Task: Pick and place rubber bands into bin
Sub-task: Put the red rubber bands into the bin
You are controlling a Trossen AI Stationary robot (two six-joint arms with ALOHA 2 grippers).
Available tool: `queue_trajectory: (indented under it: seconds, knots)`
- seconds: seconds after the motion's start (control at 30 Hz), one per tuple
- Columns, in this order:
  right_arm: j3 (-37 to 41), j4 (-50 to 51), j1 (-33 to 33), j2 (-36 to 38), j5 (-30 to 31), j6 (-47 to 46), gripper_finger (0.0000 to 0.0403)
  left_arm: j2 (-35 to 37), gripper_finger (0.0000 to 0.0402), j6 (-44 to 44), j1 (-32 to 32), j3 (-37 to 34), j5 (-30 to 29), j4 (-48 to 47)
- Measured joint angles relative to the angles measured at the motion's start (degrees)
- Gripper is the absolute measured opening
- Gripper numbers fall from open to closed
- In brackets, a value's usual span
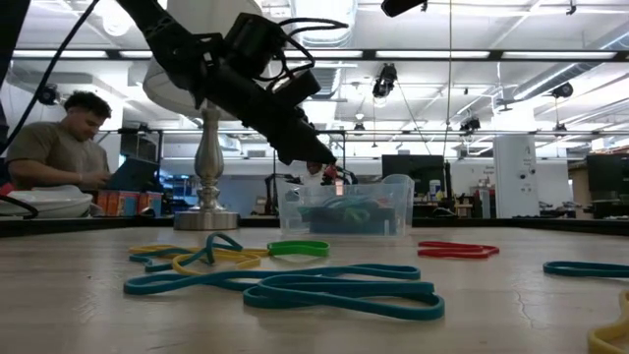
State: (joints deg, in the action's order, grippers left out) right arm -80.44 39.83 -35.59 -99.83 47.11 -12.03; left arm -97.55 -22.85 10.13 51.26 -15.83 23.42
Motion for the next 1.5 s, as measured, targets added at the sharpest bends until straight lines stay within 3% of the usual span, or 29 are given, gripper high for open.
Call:
queue_trajectory:
  seconds: [0.3,0.43,0.6,0.8,1.1,1.5]
  knots:
    - [2.2,0.4,0.2,0.0,-4.2,-7.4,0.0063,7.0,0.0105,0.1,-2.2,0.0,-0.1,-15.2]
    - [4.5,0.3,0.8,0.0,-8.4,-10.4,0.0065,12.3,0.0105,2.3,-5.3,-0.4,0.4,-25.3]
    - [6.4,-0.3,2.2,-0.1,-8.7,-14.9,0.0063,18.7,0.0105,3.3,-10.7,-3.0,2.0,-33.5]
    - [7.4,-4.3,4.1,-2.7,-13.1,-13.4,0.0063,25.4,0.0105,6.4,-17.4,-8.3,2.5,-34.0]
    - [7.8,-4.5,8.2,-8.3,-30.4,-14.4,0.0061,31.3,0.0105,9.1,-23.1,-15.4,2.5,-34.1]
    - [10.8,-3.5,9.4,-9.0,-33.6,-18.0,0.0059,32.8,0.0105,10.5,-23.8,-15.3,2.4,-33.5]
